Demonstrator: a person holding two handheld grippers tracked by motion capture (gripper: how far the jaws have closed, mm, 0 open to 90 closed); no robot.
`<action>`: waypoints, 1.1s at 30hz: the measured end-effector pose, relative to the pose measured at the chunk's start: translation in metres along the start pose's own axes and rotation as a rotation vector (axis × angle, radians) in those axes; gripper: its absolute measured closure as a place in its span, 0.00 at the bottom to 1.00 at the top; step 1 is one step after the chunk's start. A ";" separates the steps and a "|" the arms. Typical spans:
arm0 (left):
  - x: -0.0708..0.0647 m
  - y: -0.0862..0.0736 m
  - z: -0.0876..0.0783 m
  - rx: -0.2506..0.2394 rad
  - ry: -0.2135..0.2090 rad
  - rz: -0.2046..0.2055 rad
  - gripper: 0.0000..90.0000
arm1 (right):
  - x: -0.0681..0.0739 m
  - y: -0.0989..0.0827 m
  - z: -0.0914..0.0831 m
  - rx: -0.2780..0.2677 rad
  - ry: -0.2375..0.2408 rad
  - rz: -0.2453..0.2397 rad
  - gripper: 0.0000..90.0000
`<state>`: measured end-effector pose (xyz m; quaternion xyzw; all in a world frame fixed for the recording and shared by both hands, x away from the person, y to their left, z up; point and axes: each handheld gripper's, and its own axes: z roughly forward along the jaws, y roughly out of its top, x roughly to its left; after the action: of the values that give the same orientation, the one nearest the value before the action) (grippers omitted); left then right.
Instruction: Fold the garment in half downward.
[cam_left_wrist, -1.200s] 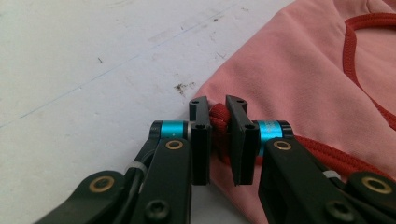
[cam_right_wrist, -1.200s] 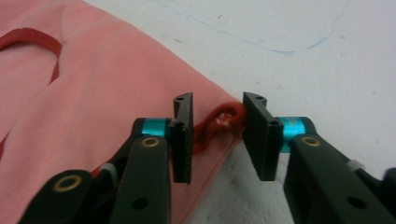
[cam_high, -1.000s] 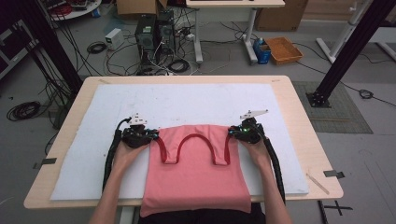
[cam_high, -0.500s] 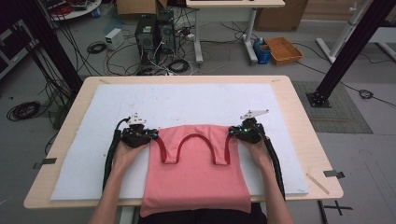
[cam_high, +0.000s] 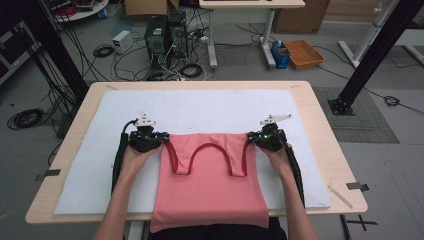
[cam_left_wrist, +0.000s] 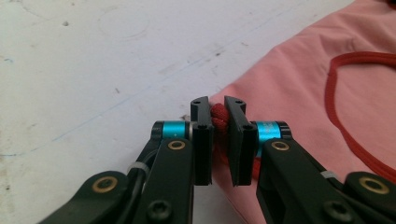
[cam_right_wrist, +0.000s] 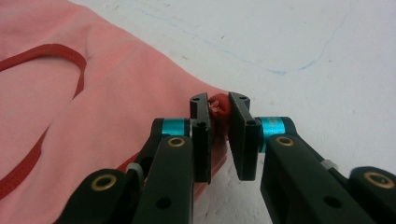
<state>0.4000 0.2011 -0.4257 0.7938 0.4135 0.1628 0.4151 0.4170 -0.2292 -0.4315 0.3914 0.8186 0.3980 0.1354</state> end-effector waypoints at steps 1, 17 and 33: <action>0.002 0.001 0.002 0.005 0.006 -0.001 0.91 | -0.001 0.003 -0.001 -0.001 0.007 0.006 0.89; 0.024 0.031 0.018 -0.051 0.057 -0.051 0.91 | -0.026 0.038 0.012 0.012 -0.045 0.016 0.89; 0.061 0.058 0.039 -0.038 0.070 -0.121 0.91 | -0.059 0.075 0.039 0.012 -0.062 0.056 0.89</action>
<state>0.4906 0.2104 -0.4087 0.7532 0.4719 0.1730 0.4244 0.5167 -0.2234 -0.4052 0.4271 0.8051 0.3844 0.1472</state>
